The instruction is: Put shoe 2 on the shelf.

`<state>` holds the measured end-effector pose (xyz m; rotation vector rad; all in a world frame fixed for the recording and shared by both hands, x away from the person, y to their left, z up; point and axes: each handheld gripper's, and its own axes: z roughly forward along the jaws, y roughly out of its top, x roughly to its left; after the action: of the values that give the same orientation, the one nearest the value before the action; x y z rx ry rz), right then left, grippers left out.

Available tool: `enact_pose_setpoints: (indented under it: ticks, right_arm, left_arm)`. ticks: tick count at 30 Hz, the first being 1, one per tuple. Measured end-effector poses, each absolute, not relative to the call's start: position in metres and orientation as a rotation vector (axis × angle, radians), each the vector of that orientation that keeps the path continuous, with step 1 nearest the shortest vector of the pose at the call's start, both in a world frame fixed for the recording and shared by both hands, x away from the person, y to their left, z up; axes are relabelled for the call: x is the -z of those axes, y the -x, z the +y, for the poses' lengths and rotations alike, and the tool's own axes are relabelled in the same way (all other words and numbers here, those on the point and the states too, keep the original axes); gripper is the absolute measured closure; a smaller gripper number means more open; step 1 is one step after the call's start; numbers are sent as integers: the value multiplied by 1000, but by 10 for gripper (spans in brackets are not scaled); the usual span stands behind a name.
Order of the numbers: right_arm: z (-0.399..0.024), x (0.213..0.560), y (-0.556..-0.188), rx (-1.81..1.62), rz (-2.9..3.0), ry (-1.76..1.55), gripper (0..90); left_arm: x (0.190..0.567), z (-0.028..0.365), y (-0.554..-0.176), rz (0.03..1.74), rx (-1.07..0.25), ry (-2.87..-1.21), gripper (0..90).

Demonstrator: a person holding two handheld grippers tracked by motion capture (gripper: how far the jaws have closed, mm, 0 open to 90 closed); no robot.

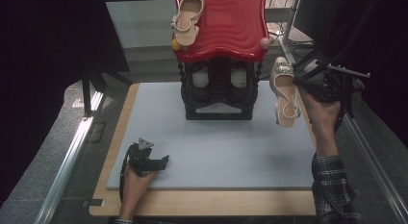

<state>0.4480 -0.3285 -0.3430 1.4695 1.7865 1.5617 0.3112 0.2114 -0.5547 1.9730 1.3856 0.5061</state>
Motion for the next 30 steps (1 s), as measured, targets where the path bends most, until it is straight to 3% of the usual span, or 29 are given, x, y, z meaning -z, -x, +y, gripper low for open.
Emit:
enact_pose_setpoints:
  ticks: [30]
  right_arm:
    - [-316,256,-502,-1610,1632,-1419,883]
  left_arm:
    - [555,211,-311,1387,-510,-1964,54]
